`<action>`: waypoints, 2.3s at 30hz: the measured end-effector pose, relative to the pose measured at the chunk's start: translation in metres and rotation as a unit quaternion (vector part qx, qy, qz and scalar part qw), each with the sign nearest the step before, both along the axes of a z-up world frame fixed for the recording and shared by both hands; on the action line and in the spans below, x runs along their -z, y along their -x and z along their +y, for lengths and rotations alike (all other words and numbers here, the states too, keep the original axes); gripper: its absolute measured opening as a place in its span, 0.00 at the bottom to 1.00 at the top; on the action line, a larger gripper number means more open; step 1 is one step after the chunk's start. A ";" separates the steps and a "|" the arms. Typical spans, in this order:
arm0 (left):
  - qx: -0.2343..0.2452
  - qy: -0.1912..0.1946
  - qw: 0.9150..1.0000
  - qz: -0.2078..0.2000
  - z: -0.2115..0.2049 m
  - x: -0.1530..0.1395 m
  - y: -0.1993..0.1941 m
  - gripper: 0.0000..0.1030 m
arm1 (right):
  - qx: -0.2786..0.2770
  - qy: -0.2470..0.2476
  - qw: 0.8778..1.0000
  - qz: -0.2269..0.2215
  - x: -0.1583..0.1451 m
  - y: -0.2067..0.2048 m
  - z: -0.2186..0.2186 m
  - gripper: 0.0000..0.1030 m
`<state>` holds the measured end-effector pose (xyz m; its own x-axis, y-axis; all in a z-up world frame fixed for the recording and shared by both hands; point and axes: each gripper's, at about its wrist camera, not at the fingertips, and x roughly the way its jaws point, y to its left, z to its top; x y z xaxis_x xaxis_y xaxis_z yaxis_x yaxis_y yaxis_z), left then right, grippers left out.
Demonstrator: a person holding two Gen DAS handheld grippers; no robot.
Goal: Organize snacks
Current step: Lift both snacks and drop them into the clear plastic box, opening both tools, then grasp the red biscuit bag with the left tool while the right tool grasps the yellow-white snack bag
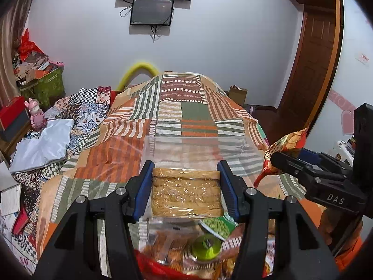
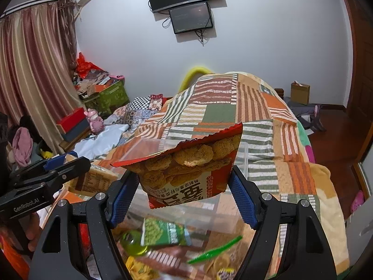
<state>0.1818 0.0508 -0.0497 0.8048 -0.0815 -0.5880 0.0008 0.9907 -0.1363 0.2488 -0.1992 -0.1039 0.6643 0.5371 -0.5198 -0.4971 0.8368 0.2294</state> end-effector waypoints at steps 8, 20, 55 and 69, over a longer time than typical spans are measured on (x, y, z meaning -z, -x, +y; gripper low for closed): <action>0.009 0.009 0.999 0.030 0.006 0.012 -0.039 0.53 | 0.011 0.017 1.000 0.013 0.008 -0.024 0.008 0.72; 0.020 -0.022 0.995 0.099 -0.001 0.055 -0.084 0.53 | -0.007 0.075 0.995 0.062 0.039 -0.051 0.030 0.72; -0.008 -0.049 0.995 0.084 -0.004 0.038 -0.054 0.70 | -0.012 0.086 0.995 0.058 0.025 -0.024 0.023 0.87; -0.022 -0.064 0.996 0.053 0.000 0.019 0.026 0.84 | 0.024 0.080 0.996 0.014 0.004 0.025 -0.018 0.98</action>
